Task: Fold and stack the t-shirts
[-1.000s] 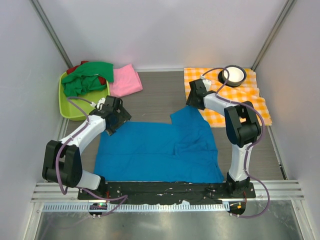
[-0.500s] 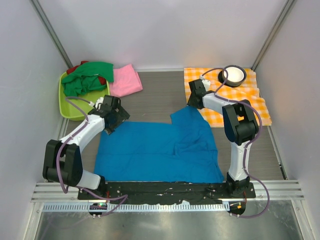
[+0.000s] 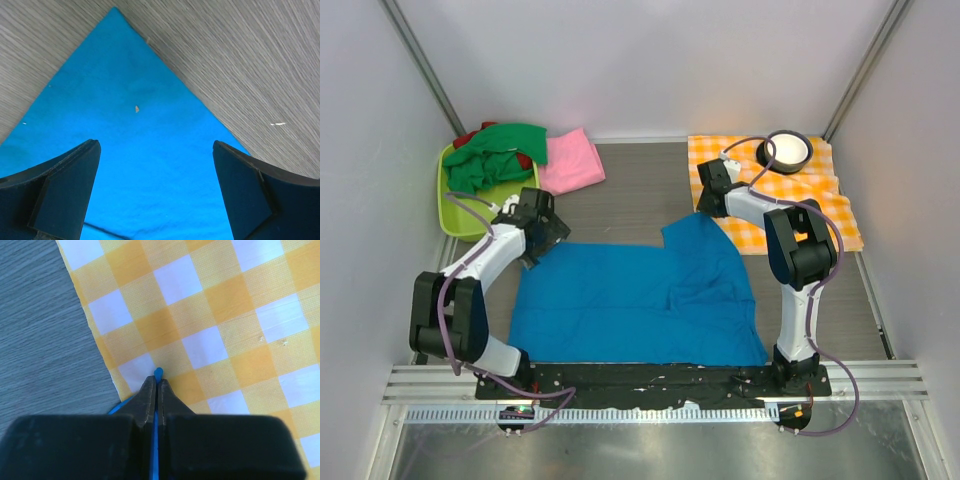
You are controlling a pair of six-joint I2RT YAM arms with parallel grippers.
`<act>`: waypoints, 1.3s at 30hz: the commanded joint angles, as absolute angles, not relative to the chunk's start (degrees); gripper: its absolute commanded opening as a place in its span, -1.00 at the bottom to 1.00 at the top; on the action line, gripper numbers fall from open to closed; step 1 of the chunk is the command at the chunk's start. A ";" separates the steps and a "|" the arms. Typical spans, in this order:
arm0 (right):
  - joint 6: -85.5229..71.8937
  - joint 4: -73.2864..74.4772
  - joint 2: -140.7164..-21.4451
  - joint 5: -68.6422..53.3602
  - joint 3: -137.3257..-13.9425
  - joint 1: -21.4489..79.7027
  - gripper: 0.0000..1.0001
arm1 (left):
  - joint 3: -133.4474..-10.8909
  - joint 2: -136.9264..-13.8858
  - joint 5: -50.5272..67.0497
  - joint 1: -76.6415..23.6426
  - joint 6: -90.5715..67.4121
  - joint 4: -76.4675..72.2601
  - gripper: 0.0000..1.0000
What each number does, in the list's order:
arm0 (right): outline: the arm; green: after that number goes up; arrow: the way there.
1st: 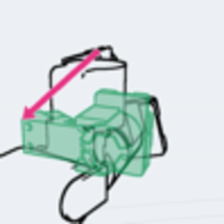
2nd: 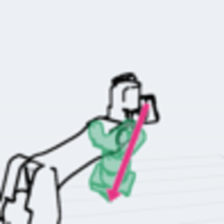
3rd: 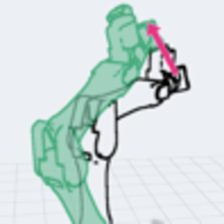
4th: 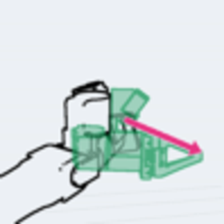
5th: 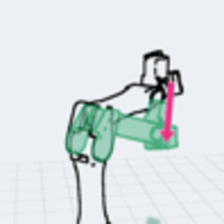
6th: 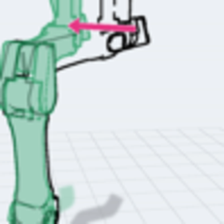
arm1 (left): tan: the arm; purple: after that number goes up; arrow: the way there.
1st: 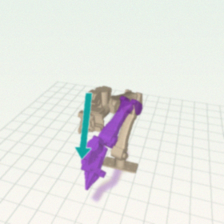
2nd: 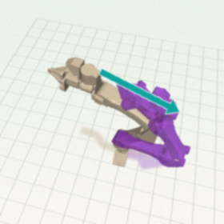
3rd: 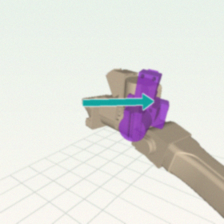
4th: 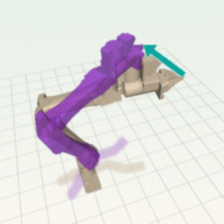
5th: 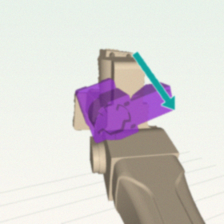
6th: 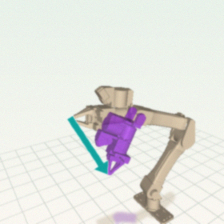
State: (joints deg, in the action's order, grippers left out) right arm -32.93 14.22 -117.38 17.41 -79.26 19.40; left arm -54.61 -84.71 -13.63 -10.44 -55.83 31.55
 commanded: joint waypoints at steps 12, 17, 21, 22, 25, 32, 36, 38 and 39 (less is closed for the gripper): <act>-32.78 11.16 -114.35 15.56 -77.96 19.51 -0.99 | -64.42 -94.30 -19.95 -6.24 -52.65 36.74 0.80; -32.69 10.55 -113.91 14.51 -77.43 19.51 -0.98 | -62.76 -95.27 -24.25 -6.24 -51.68 34.55 0.72; -32.69 10.20 -113.99 13.80 -77.43 19.51 -0.99 | -61.44 -94.92 -27.50 -6.15 -51.85 30.95 0.64; -32.61 10.20 -113.99 13.71 -77.34 19.51 -0.99 | -61.26 -94.83 -27.94 -6.07 -51.68 30.24 0.63; -32.52 10.11 -114.08 13.27 -77.17 19.51 -0.99 | -61.96 -95.89 -28.56 -6.06 -51.68 30.23 0.58; -32.52 9.84 -114.17 12.74 -77.26 19.51 -0.98 | -61.44 -98.00 -30.15 -6.06 -51.68 28.74 0.53; -32.52 9.84 -114.08 12.22 -77.17 19.51 -0.98 | -60.21 -99.31 -30.15 -6.06 -52.03 25.94 0.47; -32.34 9.58 -113.99 12.13 -77.08 19.51 -0.98 | -59.59 -99.93 -29.36 -6.06 -52.29 24.88 0.44; -32.43 9.49 -114.08 12.13 -77.08 19.51 -0.99 | -59.59 -100.02 -29.27 -6.06 -52.38 24.26 0.40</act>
